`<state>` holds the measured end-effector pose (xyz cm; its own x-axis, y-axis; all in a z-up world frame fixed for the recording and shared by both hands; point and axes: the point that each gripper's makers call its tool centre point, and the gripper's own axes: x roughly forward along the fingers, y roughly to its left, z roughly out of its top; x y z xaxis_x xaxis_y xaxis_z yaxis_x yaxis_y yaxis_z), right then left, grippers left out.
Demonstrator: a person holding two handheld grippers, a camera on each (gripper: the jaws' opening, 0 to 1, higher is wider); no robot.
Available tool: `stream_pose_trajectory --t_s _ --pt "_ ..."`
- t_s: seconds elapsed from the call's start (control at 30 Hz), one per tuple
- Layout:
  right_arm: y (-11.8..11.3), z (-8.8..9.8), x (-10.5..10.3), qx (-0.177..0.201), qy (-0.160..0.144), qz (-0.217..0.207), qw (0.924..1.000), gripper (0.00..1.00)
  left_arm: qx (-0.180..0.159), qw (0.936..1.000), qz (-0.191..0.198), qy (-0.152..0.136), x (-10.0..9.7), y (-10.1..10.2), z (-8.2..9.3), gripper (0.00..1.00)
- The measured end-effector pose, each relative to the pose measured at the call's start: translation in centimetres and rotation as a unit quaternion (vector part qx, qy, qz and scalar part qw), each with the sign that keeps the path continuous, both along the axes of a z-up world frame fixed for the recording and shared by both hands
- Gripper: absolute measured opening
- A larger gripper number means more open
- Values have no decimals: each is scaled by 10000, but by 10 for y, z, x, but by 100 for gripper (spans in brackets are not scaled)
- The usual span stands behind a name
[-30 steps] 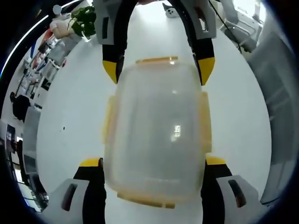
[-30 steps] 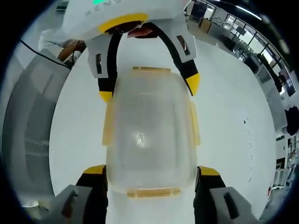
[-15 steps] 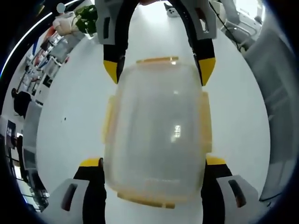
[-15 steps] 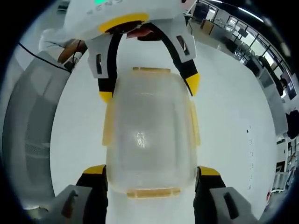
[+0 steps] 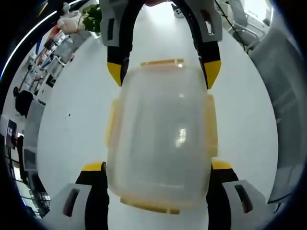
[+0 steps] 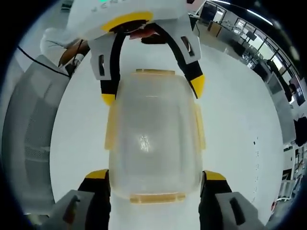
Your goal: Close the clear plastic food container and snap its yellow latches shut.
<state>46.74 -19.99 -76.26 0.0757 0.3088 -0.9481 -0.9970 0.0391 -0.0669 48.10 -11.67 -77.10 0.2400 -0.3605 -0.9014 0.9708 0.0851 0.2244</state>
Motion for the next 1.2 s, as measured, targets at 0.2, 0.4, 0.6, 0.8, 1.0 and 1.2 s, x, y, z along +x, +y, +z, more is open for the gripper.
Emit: stream_pose_trajectory --t_s 0.2,0.4,0.6,0.8,1.0,1.2 --pt "5 0 9 -43 -24 65 10000 75 -38 10000 58 -3 8 4 0 83" --pt "6 -1 18 -30 -52 71 10000 75 -100 9999 90 -17 16 7 0 83" --pt "9 0 23 22 -55 49 10000 75 -113 9999 62 -14 22 8 1 83" --pt "9 0 28 73 -51 59 9999 76 -108 9999 69 -7 27 9 0 83" --pt "9 0 29 37 -56 62 10000 76 -97 9999 53 1 29 9 0 83" --pt "9 -1 29 22 -101 124 9999 76 -107 9999 55 1 28 9 0 83"
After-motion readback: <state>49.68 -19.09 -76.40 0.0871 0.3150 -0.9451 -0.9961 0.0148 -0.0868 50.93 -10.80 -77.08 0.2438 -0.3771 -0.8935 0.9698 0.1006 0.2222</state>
